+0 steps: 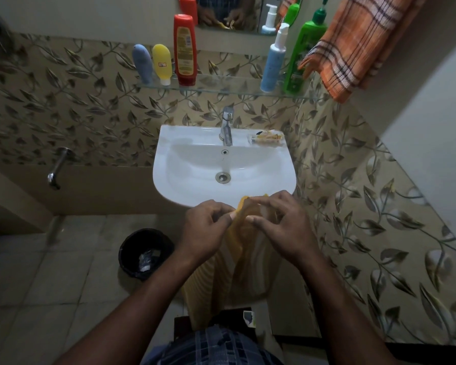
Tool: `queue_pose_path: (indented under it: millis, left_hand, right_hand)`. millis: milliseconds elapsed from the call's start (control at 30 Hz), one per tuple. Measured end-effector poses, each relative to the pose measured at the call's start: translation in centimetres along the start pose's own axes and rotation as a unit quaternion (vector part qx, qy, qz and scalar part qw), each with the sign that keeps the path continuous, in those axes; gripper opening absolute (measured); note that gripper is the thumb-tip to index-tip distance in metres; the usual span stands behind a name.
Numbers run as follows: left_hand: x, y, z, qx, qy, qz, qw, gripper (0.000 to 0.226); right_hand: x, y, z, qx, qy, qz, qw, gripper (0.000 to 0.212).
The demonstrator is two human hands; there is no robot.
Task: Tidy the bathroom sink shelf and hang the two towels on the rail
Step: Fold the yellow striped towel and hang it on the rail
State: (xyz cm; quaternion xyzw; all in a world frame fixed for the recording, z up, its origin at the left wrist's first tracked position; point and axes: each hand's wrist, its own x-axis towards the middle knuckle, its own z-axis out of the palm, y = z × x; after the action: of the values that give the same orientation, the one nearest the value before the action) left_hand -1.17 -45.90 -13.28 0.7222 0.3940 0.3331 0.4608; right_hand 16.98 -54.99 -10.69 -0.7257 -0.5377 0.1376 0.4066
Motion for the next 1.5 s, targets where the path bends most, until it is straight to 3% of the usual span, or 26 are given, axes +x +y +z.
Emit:
queue_pose_path:
  millis: [133,367,500,633,900,1067,1133,1200,1300,1400,1500]
  left_hand:
    - [0.1,0.2,-0.4,0.069,-0.087,0.1,0.989,0.019]
    - [-0.4,0.1,-0.6,0.037,-0.089,0.111,0.989,0.03]
    - [-0.9,-0.2,0.0,0.012,-0.078,0.097,0.992,0.019]
    - [-0.9,-0.3,-0.4,-0.038,-0.064,0.036,0.997,0.015]
    - [0.2,-0.5,-1.3,-0.119,-0.184,-0.055,0.974,0.024]
    - [0.6,-0.2,-1.2,-0.194,-0.181,-0.097,0.959,0.022]
    - [0.7,0.0,-1.1,-0.154,-0.144,-0.07,0.975,0.025]
    - [0.7,0.3,-0.8,-0.043,-0.087,-0.014,0.995,0.023]
    - [0.7,1.1,-0.3,0.076,-0.008,0.052,0.996,0.021]
    - [0.6,1.4,-0.4,0.118,-0.02,0.117,0.986,0.023]
    - [0.5,1.6,-0.4,0.152,-0.066,0.184,0.969,0.022]
  right_hand:
    - [0.0,-0.9,0.4,0.015,-0.097,-0.093,0.991,0.039]
    - [1.2,-0.3,-0.4,-0.04,-0.122,-0.042,0.991,0.03]
    - [1.6,-0.3,-0.7,-0.064,-0.111,-0.034,0.991,0.027]
    - [1.8,-0.1,-0.7,-0.076,-0.071,-0.042,0.994,0.023]
    - [2.0,-0.1,-1.5,-0.037,0.059,-0.062,0.996,0.02]
    - [1.9,0.3,-1.9,-0.045,0.135,-0.055,0.988,0.018]
    - [1.8,0.7,-1.7,-0.068,0.149,-0.043,0.985,0.019]
    - [1.6,1.0,-1.2,-0.085,0.138,-0.025,0.986,0.018]
    - [1.4,1.1,-0.7,-0.076,0.103,-0.004,0.992,0.017]
    - [0.8,0.7,-0.7,-0.028,0.021,-0.048,0.998,0.036]
    - [0.6,0.2,-0.5,-0.019,-0.074,-0.1,0.992,0.034]
